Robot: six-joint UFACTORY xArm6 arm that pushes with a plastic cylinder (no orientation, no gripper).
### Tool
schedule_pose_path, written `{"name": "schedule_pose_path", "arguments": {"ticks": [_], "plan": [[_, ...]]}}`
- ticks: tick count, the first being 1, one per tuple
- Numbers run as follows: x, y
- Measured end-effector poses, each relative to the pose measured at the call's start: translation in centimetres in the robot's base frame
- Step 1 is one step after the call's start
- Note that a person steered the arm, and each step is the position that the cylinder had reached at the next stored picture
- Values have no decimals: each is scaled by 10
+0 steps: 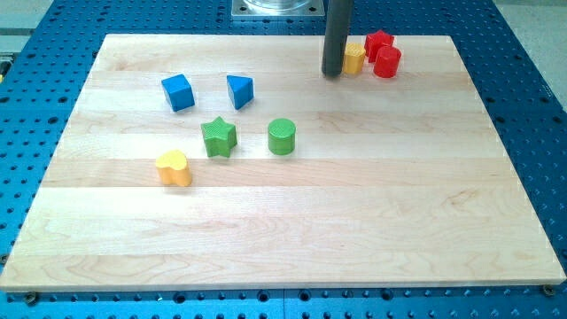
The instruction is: Move the heart below the hexagon
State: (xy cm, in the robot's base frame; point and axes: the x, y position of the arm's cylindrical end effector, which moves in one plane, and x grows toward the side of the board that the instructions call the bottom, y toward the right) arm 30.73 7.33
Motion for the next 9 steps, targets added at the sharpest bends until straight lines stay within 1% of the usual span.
{"name": "schedule_pose_path", "arguments": {"ticks": [1,2,3,4,5,6,8,9], "plan": [[116,-9],[202,-10],[238,-70],[255,-171],[248,-264],[236,-284],[176,-209],[162,-149]]}}
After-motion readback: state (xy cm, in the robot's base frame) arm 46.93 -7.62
